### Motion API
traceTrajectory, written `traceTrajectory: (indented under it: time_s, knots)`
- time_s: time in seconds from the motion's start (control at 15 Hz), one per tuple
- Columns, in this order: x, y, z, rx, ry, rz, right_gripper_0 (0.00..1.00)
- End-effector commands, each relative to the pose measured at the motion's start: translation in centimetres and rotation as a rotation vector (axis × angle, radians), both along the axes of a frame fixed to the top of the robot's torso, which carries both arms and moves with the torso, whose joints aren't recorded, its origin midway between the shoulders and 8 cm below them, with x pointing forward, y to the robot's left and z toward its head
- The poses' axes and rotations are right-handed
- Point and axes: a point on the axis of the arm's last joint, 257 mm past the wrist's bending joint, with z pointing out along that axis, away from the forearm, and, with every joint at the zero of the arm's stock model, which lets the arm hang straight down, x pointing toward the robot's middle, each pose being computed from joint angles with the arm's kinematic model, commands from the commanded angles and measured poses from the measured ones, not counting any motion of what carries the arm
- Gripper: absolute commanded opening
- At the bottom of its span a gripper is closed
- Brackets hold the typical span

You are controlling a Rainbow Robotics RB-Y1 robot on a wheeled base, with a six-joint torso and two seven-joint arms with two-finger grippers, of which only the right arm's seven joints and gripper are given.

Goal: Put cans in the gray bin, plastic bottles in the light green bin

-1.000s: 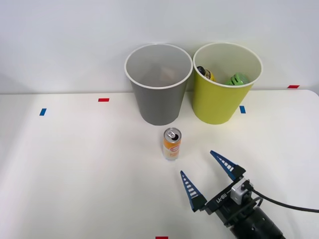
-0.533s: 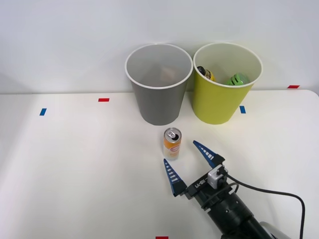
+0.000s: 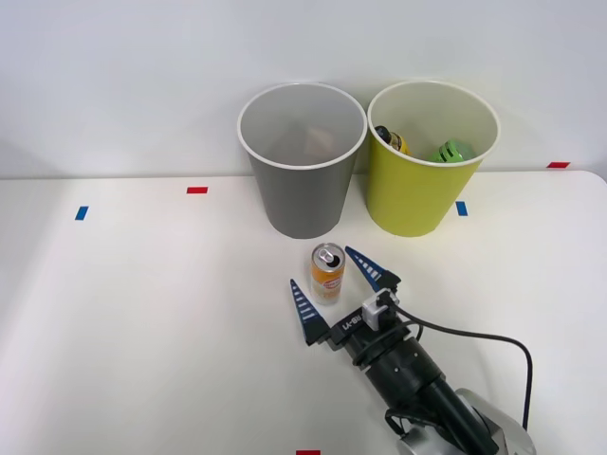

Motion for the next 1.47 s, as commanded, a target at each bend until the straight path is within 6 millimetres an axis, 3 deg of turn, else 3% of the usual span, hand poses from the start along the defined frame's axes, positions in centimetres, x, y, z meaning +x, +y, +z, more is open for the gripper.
traceTrajectory:
  time_s: [0.07,0.27,0.4,1.07,1.27,1.47]
  knots:
    - [0.4,0.4,0.7,0.009,-0.009,-0.001,1.00]
    - [0.7,0.3,1.0,0.011,-0.017,-0.009,0.99]
    - [0.8,0.3,0.8,0.003,-0.013,-0.012,0.18]
    - [0.9,-0.4,1.0,-0.008,-0.021,-0.023,0.12]
    - [0.9,-1.0,2.9,-0.046,-0.022,0.010,0.11]
    - [0.0,-1.7,6.2,-0.073,-0.001,0.042,0.11]
